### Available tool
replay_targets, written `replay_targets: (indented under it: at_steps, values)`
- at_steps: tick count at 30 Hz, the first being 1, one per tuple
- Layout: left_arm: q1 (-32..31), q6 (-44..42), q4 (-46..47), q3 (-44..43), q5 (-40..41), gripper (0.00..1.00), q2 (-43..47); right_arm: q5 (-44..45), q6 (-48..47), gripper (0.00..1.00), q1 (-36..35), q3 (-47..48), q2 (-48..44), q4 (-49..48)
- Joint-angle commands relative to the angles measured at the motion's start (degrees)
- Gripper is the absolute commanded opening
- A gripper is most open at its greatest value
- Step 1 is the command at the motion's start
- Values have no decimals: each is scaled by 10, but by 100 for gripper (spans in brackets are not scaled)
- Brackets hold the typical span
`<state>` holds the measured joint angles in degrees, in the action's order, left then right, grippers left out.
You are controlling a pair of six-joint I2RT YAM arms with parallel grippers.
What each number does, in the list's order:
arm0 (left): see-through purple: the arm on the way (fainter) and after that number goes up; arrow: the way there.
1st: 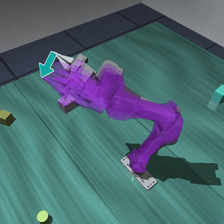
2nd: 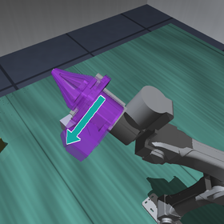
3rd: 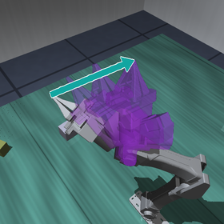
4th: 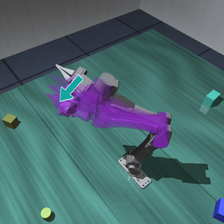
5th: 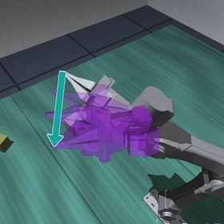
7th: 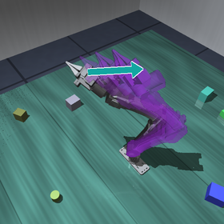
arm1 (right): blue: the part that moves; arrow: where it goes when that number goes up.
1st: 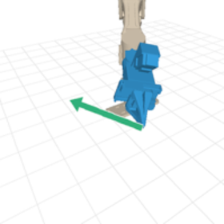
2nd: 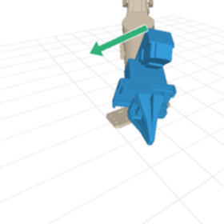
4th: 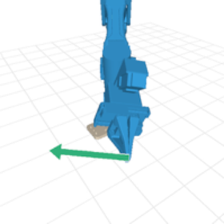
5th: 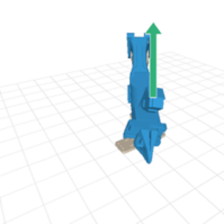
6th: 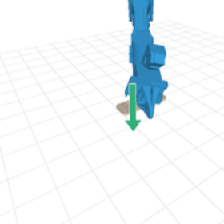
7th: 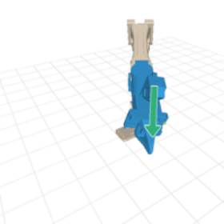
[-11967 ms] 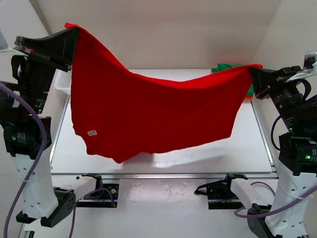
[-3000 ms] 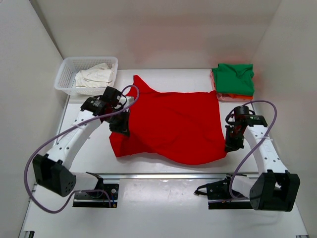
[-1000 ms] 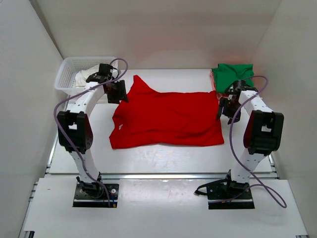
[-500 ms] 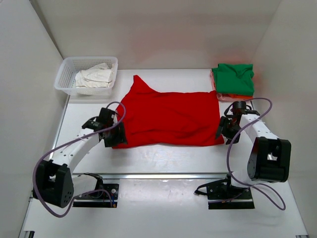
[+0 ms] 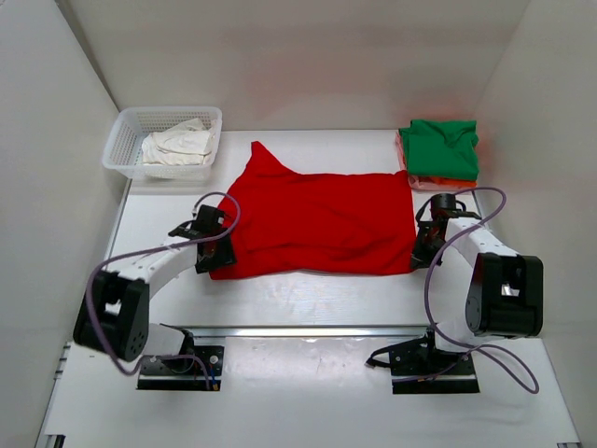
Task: Fold and stack the t-shirts
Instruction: Fold the flattened tshirt in 1/3 of the way
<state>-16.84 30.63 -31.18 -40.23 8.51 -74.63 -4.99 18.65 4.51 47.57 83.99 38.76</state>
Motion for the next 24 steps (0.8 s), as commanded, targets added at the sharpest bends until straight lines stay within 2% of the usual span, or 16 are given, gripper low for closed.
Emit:
replay_targets:
  at_steps: [1, 3, 4, 6, 7, 16, 21, 24]
  values:
    - [-14, -3, 9, -14, 12, 69, -58, 10, 1, 0, -4, 5, -2, -3]
    - [-18, -13, 5, -24, 7, 65, -87, 12, -8, 0, 4, 8, -9, 12]
    - [-19, -17, 6, -24, 11, 54, -103, 13, -13, 0, 10, 9, -18, 16]
    - [-14, -25, 1, -32, 12, 10, -114, 13, -24, 0, 24, 9, -32, 36]
    - [-18, -25, -3, -32, 14, 0, -111, 13, -34, 0, 35, 7, -36, 46]
    - [8, -64, -76, -20, 10, 0, 2, 16, -87, 0, 88, -3, -42, 90]
    - [14, -87, -128, -18, -21, 0, 33, 44, -101, 0, 53, 7, -30, 133]
    - [-4, -86, -148, -25, -31, 0, 38, 19, -102, 0, 45, 23, -29, 162]
